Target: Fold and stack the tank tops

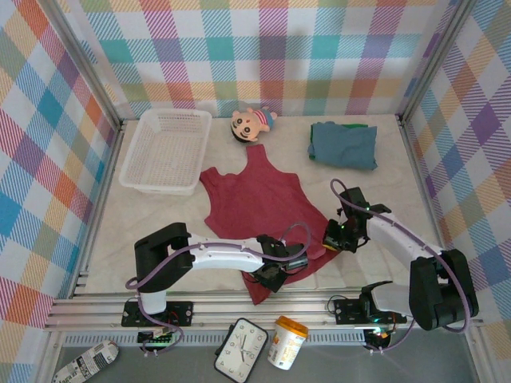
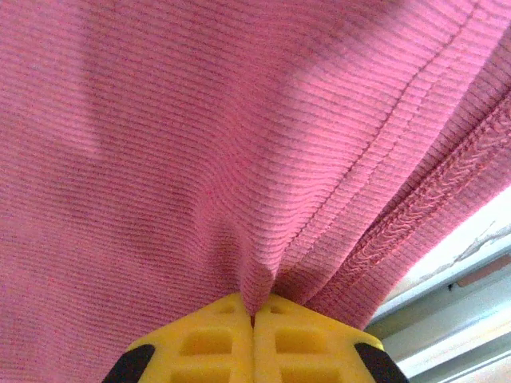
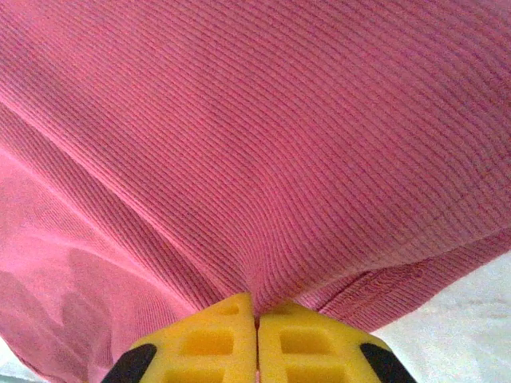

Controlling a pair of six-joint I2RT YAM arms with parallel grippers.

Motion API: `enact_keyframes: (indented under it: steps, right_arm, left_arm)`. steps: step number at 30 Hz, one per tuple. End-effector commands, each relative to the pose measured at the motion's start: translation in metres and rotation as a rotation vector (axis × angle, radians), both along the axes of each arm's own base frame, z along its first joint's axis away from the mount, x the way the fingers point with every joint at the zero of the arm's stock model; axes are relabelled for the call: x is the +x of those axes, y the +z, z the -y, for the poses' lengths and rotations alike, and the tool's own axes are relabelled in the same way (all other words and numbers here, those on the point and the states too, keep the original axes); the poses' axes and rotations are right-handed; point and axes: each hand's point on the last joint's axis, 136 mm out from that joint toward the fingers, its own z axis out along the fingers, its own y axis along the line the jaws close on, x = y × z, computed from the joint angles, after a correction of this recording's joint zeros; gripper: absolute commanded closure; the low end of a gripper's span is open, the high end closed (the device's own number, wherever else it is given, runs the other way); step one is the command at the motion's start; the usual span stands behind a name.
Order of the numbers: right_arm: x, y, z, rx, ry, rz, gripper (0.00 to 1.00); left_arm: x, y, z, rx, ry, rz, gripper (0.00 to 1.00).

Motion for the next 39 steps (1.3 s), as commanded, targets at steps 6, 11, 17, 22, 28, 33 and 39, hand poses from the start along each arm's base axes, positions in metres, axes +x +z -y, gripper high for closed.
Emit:
enact_keyframes:
  steps: [6,11,17,22,28,33,39]
  right_arm:
    - [-0.014,0.029,-0.005,0.044,0.060,-0.039,0.90]
    - [-0.036,0.030,-0.004,0.058,0.067,-0.100,0.89]
    - [-0.046,0.012,-0.006,0.060,0.035,-0.180,0.88]
    - [-0.071,-0.004,0.003,0.013,-0.030,-0.316,0.80]
    - [-0.077,0.003,0.037,-0.183,-0.127,-0.323,0.64]
    - [-0.058,0.011,0.032,-0.156,-0.137,-0.246,0.61]
    - [-0.017,0.009,0.006,-0.002,-0.199,-0.112,0.62]
  left_arm:
    - [-0.011,0.033,0.000,-0.036,-0.036,-0.029,0.96]
    - [-0.024,0.037,0.001,-0.083,-0.038,-0.088,0.95]
    - [-0.042,0.015,0.002,-0.082,-0.066,-0.174,0.95]
    - [-0.041,0.007,-0.011,-0.027,-0.080,-0.169,0.93]
    - [-0.047,0.015,-0.012,-0.050,-0.125,-0.202,0.87]
    - [-0.054,0.038,0.000,-0.139,-0.144,-0.266,0.73]
    - [-0.019,0.048,-0.009,-0.170,-0.091,-0.225,0.60]
